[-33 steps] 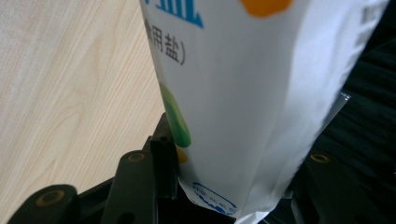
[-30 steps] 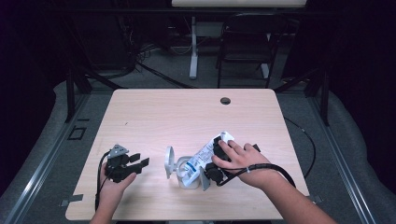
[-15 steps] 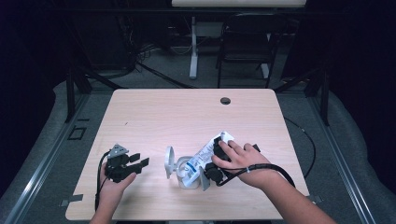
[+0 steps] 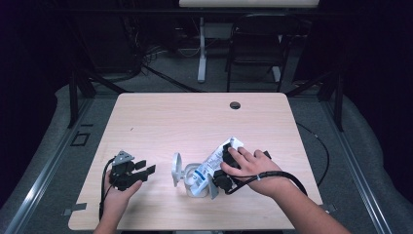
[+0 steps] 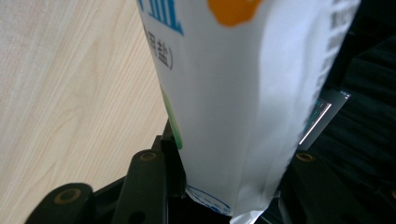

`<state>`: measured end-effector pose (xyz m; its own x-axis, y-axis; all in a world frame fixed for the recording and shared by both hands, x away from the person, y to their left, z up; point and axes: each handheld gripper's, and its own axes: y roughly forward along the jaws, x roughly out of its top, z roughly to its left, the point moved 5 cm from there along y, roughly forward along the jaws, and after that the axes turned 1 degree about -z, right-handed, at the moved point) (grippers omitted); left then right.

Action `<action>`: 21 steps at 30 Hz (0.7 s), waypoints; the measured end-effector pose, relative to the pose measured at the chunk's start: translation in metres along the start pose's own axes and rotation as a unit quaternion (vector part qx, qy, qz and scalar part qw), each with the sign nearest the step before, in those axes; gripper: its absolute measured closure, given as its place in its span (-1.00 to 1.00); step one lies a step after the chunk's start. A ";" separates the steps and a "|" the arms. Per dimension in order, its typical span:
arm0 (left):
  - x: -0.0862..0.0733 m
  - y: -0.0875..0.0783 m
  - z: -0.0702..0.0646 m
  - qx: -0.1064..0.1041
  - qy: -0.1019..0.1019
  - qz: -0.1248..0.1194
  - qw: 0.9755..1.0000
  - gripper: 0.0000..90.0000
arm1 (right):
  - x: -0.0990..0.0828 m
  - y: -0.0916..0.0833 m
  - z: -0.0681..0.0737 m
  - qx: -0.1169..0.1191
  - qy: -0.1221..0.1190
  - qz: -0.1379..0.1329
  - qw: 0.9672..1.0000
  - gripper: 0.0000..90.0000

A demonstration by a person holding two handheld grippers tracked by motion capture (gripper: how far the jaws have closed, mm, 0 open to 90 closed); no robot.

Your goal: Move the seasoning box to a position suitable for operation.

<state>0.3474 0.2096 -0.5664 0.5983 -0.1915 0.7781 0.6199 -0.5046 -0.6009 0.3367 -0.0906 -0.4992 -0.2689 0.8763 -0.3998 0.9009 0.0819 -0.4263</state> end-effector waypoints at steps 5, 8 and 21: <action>0.000 0.000 0.000 -0.001 -0.002 -0.002 1.000 0.16 | 0.000 -0.001 0.000 -0.002 -0.002 0.005 1.000 0.43; 0.000 0.000 0.000 -0.001 -0.002 -0.002 1.000 0.16 | 0.000 0.000 0.001 0.000 0.003 0.003 1.000 0.44; -0.001 0.001 0.001 -0.001 -0.002 0.000 1.000 0.16 | 0.000 -0.001 -0.001 -0.003 0.005 0.002 1.000 0.51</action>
<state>0.3477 0.2100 -0.5674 0.6002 -0.1890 0.7772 0.6190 -0.5057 -0.6010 0.3358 -0.0904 -0.4982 -0.2610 0.8815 -0.3936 0.9044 0.0807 -0.4189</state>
